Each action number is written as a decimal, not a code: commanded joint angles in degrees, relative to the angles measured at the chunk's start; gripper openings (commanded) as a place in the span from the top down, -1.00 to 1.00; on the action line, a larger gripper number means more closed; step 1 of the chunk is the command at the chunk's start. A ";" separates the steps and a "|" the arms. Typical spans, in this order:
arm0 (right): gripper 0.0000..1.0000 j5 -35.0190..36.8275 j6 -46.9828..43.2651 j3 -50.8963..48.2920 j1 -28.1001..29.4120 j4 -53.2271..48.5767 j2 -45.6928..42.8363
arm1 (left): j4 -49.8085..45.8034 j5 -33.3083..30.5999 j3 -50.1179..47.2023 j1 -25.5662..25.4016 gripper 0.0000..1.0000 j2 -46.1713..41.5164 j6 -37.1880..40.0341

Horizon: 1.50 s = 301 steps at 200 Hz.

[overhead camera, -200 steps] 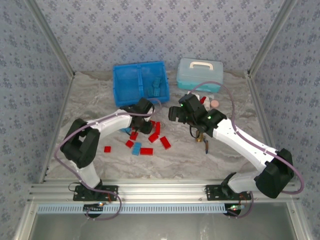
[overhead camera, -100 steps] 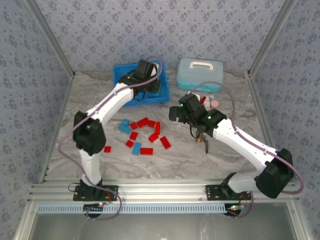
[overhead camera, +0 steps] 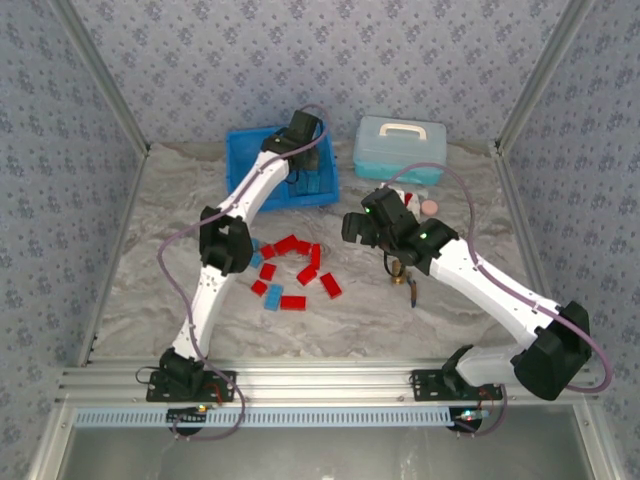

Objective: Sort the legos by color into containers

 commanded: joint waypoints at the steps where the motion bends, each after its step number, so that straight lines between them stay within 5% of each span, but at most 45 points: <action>1: -1.00 1.42 1.13 -0.75 -0.29 -1.03 -1.08 | -0.87 -4.11 3.14 -0.12 0.34 1.16 -1.05; 63: -1.00 1.06 1.22 -0.06 -0.29 -0.56 -0.61 | -1.03 -5.07 5.52 -0.07 -0.08 1.31 0.35; 124: -1.00 0.98 1.10 0.92 -0.32 -1.08 -0.14 | -3.98 -1.99 2.46 -0.81 -0.07 -11.97 0.81; 216: -1.00 -0.59 0.98 0.82 -0.20 1.64 1.12 | 10.50 -4.57 -67.06 -1.43 -0.08 -60.69 -6.03; 263: -0.99 -1.57 1.20 0.29 -0.11 2.26 2.07 | 10.69 2.06 -89.64 -2.14 -0.08 -70.19 -18.09; 301: -0.99 -1.84 1.66 0.45 0.07 2.18 2.60 | 12.64 2.63 -98.74 -9.94 -0.07 -74.34 -24.62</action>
